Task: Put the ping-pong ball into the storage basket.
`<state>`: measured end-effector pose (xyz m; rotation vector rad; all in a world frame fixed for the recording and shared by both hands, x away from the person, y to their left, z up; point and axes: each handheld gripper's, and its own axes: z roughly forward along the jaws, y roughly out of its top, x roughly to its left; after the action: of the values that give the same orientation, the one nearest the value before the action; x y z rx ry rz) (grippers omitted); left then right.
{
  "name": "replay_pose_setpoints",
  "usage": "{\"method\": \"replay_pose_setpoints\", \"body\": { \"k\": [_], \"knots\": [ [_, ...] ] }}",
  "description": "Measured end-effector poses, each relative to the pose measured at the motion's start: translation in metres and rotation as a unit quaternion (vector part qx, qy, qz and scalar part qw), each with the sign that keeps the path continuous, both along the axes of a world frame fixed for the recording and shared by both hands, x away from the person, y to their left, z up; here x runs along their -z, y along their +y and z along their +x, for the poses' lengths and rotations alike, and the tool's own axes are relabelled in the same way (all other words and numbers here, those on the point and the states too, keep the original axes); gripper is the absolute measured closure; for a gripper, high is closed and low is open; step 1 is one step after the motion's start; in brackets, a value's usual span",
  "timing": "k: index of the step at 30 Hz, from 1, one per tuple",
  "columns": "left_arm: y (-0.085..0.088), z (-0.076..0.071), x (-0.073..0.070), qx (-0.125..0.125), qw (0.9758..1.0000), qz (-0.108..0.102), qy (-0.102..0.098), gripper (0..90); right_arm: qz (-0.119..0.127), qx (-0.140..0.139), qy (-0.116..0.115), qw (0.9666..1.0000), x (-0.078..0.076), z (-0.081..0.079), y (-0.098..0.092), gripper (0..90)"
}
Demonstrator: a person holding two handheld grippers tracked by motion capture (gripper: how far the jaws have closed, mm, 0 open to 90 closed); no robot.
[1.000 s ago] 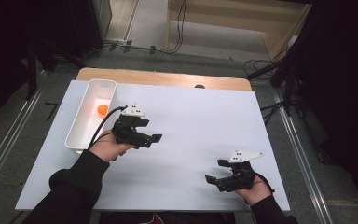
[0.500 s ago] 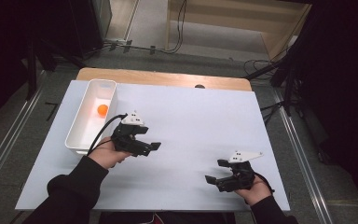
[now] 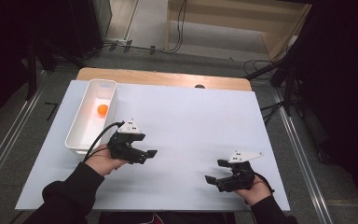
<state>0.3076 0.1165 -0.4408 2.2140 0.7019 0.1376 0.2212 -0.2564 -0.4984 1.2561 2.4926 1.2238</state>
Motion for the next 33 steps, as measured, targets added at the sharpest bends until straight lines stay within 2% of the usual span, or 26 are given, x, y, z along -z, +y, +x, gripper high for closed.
{"method": "replay_pose_setpoints", "body": {
  "k": [5, 13, 15, 22, 28, 33],
  "knots": [
    [0.008, -0.005, 0.004, 0.001, 1.0000, -0.005, 0.004, 22.9, -0.001, 0.000, 0.000, 1.0000, 0.000, 0.000, 0.000, 12.9],
    [0.022, -0.014, 0.008, 0.012, 0.9999, 0.001, -0.011, 22.9, -0.001, -0.001, -0.001, 1.0000, 0.000, 0.000, 0.000, 12.9],
    [0.025, -0.017, 0.010, 0.012, 0.9999, -0.002, -0.007, 22.9, -0.001, -0.001, -0.001, 1.0000, 0.000, 0.001, 0.000, 12.9],
    [0.030, -0.026, 0.012, 0.022, 0.9997, -0.001, -0.014, 20.6, -0.002, -0.001, -0.002, 1.0000, 0.001, 0.001, 0.001, 12.9],
    [0.037, -0.028, 0.017, 0.018, 0.9998, -0.001, -0.001, 20.6, -0.003, 0.000, -0.001, 1.0000, 0.001, 0.001, 0.001, 12.9],
    [0.041, -0.031, 0.021, 0.014, 0.9999, 0.002, -0.001, 20.6, -0.004, 0.001, -0.001, 1.0000, 0.001, 0.001, 0.000, 12.9]
  ]
}}
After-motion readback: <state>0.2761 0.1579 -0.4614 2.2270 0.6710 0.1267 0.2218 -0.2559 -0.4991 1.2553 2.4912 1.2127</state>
